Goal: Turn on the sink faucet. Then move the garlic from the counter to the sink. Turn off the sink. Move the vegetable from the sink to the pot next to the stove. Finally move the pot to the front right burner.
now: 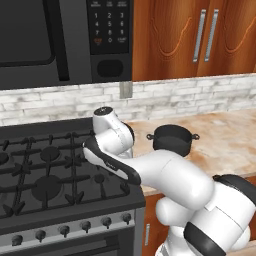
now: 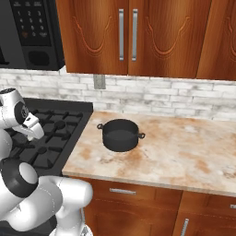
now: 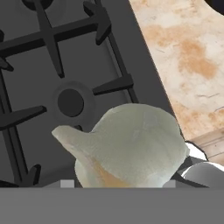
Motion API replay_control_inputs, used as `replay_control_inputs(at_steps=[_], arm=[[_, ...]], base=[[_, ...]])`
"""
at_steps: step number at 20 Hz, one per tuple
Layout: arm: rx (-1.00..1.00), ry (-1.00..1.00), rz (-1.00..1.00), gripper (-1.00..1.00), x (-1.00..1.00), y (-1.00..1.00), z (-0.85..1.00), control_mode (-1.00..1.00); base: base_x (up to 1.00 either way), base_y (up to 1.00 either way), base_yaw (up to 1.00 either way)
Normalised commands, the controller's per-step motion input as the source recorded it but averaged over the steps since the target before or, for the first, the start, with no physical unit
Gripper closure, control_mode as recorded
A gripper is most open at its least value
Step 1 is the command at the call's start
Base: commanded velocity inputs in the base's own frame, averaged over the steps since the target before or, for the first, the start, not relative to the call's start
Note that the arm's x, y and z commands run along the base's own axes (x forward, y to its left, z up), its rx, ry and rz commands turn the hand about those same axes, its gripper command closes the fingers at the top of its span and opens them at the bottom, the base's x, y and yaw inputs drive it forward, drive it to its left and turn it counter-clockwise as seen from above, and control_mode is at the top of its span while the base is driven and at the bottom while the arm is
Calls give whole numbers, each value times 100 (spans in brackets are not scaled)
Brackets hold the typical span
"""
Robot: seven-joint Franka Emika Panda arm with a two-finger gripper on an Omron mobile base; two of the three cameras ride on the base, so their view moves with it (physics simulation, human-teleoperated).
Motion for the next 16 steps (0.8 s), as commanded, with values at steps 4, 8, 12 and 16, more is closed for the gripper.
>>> replay_control_inputs(at_steps=[4,8,12,16], arm=[[0,0,0,100,8,-27,0,-100],[0,0,-3,100,1,-58,0,-100],[0,0,-6,100,0,-50,0,-100],[0,0,-6,100,0,-55,0,-100]], base=[[0,0,0],[0,0,0],[0,0,0],[0,0,0]])
